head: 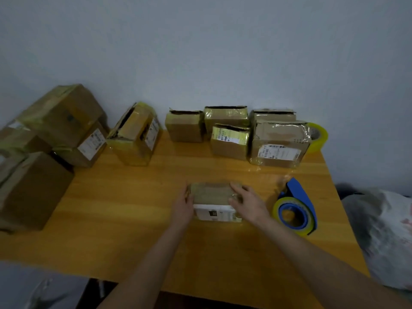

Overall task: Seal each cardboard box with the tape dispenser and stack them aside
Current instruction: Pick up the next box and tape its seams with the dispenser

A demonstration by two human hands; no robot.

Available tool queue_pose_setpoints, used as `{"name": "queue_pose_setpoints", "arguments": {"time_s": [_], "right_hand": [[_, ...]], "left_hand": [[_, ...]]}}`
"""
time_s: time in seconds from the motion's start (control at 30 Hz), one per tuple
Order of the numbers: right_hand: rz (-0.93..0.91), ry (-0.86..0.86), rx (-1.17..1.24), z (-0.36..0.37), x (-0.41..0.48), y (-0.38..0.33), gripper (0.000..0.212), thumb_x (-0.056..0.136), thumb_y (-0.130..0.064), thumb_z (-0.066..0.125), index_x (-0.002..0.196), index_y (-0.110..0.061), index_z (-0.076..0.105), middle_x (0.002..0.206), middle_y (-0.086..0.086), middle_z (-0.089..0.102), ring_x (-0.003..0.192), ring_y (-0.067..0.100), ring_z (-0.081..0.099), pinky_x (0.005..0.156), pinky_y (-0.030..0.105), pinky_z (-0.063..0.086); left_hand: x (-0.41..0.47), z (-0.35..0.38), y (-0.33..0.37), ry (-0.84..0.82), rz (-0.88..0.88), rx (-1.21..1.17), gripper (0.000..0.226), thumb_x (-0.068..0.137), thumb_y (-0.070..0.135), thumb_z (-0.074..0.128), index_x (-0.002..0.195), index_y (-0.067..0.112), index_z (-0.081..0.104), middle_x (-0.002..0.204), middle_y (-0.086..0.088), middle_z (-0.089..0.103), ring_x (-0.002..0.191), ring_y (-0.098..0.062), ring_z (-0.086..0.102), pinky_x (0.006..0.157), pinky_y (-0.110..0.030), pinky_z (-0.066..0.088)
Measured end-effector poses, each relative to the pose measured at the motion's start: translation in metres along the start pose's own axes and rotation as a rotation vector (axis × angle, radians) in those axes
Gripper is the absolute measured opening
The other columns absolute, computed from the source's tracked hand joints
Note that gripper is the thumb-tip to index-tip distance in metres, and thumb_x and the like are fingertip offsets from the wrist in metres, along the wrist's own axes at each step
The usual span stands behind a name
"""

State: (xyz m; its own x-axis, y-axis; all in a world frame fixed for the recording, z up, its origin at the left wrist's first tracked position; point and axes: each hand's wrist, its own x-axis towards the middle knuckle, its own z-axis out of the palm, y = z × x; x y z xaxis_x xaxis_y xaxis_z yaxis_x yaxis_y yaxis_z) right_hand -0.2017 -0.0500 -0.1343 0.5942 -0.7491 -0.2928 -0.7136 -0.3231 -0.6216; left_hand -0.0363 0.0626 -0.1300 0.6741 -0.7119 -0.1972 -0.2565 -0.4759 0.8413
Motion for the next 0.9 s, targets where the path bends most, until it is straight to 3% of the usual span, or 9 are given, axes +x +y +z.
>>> {"name": "queue_pose_setpoints", "arguments": {"time_s": [0.13, 0.37, 0.47, 0.53, 0.6, 0.67, 0.73, 0.8, 0.9], "right_hand": [[-0.013, -0.011, 0.014, 0.001, -0.002, 0.002, 0.054, 0.098, -0.046, 0.044, 0.149, -0.041, 0.026, 0.156, 0.001, 0.022, 0.125, 0.025, 0.049, 0.094, 0.042, 0.050], [0.044, 0.021, 0.026, 0.001, -0.011, 0.010, 0.049, 0.096, -0.048, 0.048, 0.142, -0.045, 0.033, 0.145, -0.001, 0.032, 0.099, 0.019, 0.060, 0.067, 0.029, 0.053], [0.071, 0.014, 0.034, -0.003, -0.011, 0.006, 0.047, 0.095, -0.048, 0.049, 0.140, -0.046, 0.034, 0.143, -0.001, 0.035, 0.094, 0.019, 0.061, 0.066, 0.030, 0.053], [0.086, 0.012, 0.024, -0.004, -0.009, 0.003, 0.047, 0.095, -0.048, 0.049, 0.139, -0.046, 0.034, 0.140, -0.002, 0.036, 0.090, 0.018, 0.061, 0.063, 0.030, 0.054], [0.102, -0.001, 0.014, -0.007, -0.010, 0.002, 0.047, 0.095, -0.047, 0.050, 0.139, -0.046, 0.034, 0.139, -0.001, 0.037, 0.093, 0.019, 0.060, 0.069, 0.032, 0.056], [0.097, -0.044, 0.058, -0.011, -0.011, 0.002, 0.048, 0.095, -0.046, 0.051, 0.140, -0.047, 0.035, 0.142, 0.001, 0.037, 0.106, 0.021, 0.057, 0.082, 0.036, 0.055], [0.104, -0.032, 0.084, -0.023, -0.013, 0.007, 0.052, 0.093, -0.051, 0.053, 0.141, -0.045, 0.037, 0.147, 0.002, 0.036, 0.122, 0.024, 0.051, 0.092, 0.038, 0.052], [0.177, 0.146, -0.022, -0.041, -0.019, 0.018, 0.056, 0.089, -0.054, 0.056, 0.141, -0.040, 0.039, 0.146, 0.002, 0.037, 0.124, 0.025, 0.049, 0.086, 0.035, 0.051], [0.455, 0.357, -0.228, -0.069, -0.028, 0.053, 0.063, 0.086, -0.048, 0.065, 0.135, -0.019, 0.039, 0.135, 0.010, 0.042, 0.121, 0.029, 0.045, 0.089, 0.038, 0.046]], "left_hand": [[0.004, 0.004, 0.009, 0.114, -0.129, 0.117, 0.045, 0.104, 0.022, 0.036, 0.148, 0.014, 0.032, 0.149, -0.010, 0.039, 0.134, -0.027, 0.040, 0.108, -0.042, 0.036], [0.005, 0.014, 0.004, -0.036, 0.026, 0.278, 0.050, 0.104, 0.022, 0.034, 0.151, 0.015, 0.022, 0.154, -0.007, 0.031, 0.136, -0.026, 0.036, 0.107, -0.037, 0.035], [0.003, 0.009, 0.002, 0.022, 0.275, 0.608, 0.051, 0.103, 0.015, 0.033, 0.152, 0.018, 0.018, 0.160, -0.005, 0.014, 0.139, -0.026, 0.030, 0.105, -0.038, 0.038], [0.004, 0.009, -0.005, -0.060, 0.499, 0.806, 0.054, 0.104, 0.023, 0.033, 0.153, 0.017, 0.011, 0.160, 0.001, 0.000, 0.146, -0.022, 0.015, 0.113, -0.036, 0.027], [0.003, 0.010, -0.015, -0.191, 0.562, 0.911, 0.057, 0.104, 0.038, 0.022, 0.150, 0.016, -0.003, 0.153, 0.004, -0.015, 0.147, -0.017, -0.009, 0.119, -0.031, 0.000], [0.005, 0.009, -0.021, -0.229, 0.576, 0.994, 0.059, 0.102, 0.045, 0.016, 0.146, 0.016, -0.012, 0.151, 0.003, -0.020, 0.141, -0.015, -0.020, 0.114, -0.027, -0.014], [0.007, 0.008, -0.023, -0.235, 0.579, 1.036, 0.061, 0.100, 0.049, 0.012, 0.143, 0.017, -0.017, 0.149, 0.002, -0.024, 0.138, -0.015, -0.025, 0.113, -0.027, -0.017], [0.007, 0.009, -0.023, -0.244, 0.582, 1.039, 0.062, 0.097, 0.053, 0.007, 0.141, 0.018, -0.019, 0.149, 0.002, -0.025, 0.138, -0.015, -0.025, 0.113, -0.027, -0.015], [0.004, 0.008, -0.020, -0.246, 0.585, 1.075, 0.070, 0.085, 0.057, -0.011, 0.142, 0.017, -0.017, 0.151, 0.000, -0.023, 0.137, -0.018, -0.026, 0.114, -0.029, -0.014]]}}
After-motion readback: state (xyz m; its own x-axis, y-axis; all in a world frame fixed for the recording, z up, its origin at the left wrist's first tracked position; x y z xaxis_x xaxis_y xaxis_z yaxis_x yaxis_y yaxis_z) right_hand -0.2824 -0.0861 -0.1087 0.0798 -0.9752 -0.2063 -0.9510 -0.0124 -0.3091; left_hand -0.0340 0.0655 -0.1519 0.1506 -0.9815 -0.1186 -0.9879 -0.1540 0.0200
